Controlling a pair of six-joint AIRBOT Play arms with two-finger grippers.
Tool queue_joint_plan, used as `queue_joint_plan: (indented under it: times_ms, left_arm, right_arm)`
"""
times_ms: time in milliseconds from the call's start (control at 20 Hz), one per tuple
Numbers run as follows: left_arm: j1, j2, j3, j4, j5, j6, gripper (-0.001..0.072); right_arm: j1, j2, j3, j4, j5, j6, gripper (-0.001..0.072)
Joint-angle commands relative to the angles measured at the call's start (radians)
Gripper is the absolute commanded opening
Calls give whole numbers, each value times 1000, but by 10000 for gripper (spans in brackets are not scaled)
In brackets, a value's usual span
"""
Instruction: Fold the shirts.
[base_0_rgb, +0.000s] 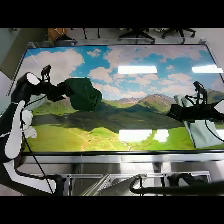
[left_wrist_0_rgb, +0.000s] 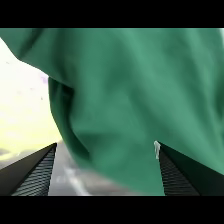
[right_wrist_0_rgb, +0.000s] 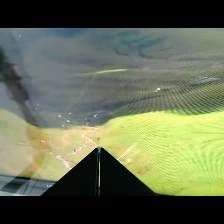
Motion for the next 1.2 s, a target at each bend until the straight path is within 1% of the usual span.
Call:
queue_joint_plan:
  times_ms: [0,50,100,150,250,400,600,650,800,850,950,1050,1100,1150]
  left_arm:
    - [35,-139,-29,-256,114,132,702]
    - [28,-177,-14,-330,133,185,702]
    - [21,-215,10,-384,146,219,700]
    - [12,-248,39,-406,148,230,638]
    - [1,-295,116,-403,104,240,17]
    - [-9,-282,253,-406,-35,243,11]
    - [-72,-144,424,-437,-198,233,11]
    - [-98,-102,445,-447,-224,230,11]
    - [-192,0,457,-444,-286,179,11]
    - [-227,12,457,-430,-321,158,11]
    - [-321,15,457,-334,-391,94,11]
    - [-431,14,424,-246,-395,72,11]
    - [-478,14,399,-242,-365,66,11]
    - [-520,14,372,-247,-330,57,11]
  right_arm:
    - [1,0,0,0,0,0,19]
    - [1,1,0,0,0,0,19]
    - [1,0,0,0,0,0,19]
    - [1,0,0,0,-2,0,19]
    - [0,0,0,0,-7,0,19]
    - [0,0,0,0,-7,0,19]
    - [0,0,0,0,-15,0,19]
    - [0,0,0,2,-19,0,19]
    - [1,0,0,16,-23,0,19]
    - [1,-1,0,28,-22,0,21]
    - [1,-1,0,48,-22,-8,26]
    - [1,-5,0,106,-23,-56,29]
    - [1,-9,0,153,-22,-85,132]
    - [1,-13,0,214,-22,-117,369]
